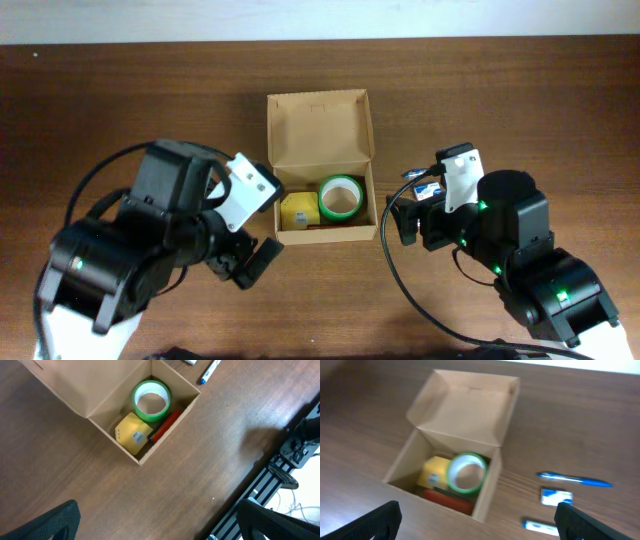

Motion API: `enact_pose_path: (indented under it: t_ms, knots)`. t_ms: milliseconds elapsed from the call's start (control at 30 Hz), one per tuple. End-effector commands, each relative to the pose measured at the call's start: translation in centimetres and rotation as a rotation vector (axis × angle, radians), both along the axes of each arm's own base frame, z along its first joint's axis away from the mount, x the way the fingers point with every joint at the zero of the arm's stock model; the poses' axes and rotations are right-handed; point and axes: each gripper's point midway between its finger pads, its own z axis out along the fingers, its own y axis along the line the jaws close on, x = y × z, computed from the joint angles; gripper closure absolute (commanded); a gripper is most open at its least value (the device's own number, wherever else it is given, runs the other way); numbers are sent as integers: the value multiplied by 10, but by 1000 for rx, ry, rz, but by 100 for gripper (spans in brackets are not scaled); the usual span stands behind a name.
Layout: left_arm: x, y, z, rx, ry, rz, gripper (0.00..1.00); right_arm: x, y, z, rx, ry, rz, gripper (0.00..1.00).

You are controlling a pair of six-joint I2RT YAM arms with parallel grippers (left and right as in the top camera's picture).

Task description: Pack container

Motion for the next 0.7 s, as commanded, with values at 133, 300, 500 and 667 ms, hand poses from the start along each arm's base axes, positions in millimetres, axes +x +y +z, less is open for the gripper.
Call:
enact_pose_path:
  t_ms: [133, 300, 500, 667]
  knots:
    - [-8, 15, 18, -3, -113, 41, 1, 10, -50, -31, -97, 172, -176, 1]
    - [-8, 15, 18, -6, -110, 46, 0, 20, -78, -56, -140, 282, -251, 1]
    - [-6, 18, 17, 12, -116, 59, 0, 42, -81, -91, -210, 367, -230, 1]
    - [-6, 18, 17, 12, -116, 59, 0, 64, -86, -120, -259, 409, -257, 1]
